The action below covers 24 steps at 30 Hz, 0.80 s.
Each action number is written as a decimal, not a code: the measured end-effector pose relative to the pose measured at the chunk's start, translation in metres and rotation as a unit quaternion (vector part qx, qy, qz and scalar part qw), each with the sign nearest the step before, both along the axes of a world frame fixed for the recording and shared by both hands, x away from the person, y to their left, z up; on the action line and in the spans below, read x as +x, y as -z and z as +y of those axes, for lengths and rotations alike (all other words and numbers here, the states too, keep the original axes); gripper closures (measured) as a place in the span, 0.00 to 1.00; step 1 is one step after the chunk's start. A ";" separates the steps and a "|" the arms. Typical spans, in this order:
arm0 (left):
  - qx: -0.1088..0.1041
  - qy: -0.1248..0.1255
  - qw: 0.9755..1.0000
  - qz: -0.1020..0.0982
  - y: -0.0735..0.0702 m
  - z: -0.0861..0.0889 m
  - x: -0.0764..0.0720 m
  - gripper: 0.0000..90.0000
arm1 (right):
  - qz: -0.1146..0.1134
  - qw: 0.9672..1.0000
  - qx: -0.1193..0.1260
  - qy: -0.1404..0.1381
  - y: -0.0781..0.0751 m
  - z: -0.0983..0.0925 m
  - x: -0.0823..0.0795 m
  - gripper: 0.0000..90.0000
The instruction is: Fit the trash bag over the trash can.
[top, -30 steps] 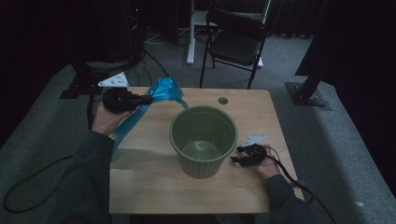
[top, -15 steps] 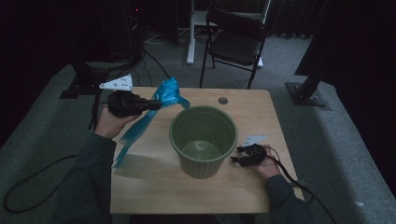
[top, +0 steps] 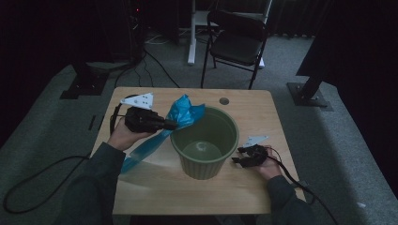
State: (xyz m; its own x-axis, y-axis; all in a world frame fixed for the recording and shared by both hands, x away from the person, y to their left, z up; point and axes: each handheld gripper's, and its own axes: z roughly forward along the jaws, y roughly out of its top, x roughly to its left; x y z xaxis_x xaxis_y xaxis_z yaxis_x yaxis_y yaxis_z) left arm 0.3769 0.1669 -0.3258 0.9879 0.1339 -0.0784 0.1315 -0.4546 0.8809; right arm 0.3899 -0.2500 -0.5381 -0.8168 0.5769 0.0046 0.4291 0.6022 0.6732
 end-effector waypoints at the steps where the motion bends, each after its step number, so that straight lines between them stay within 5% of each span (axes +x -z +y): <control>1: 0.000 0.000 1.000 0.000 0.000 0.000 0.000 0.99 | 0.000 1.000 0.000 0.000 0.000 0.000 0.000 0.48; 6: -0.016 0.038 0.999 0.012 0.004 -0.002 -0.011 0.99 | 0.000 1.000 0.000 -0.001 0.000 0.000 0.000 0.48; 24: -0.021 0.083 0.996 0.010 0.002 0.008 -0.025 0.99 | 0.000 1.000 0.000 0.000 0.000 0.000 0.000 0.48</control>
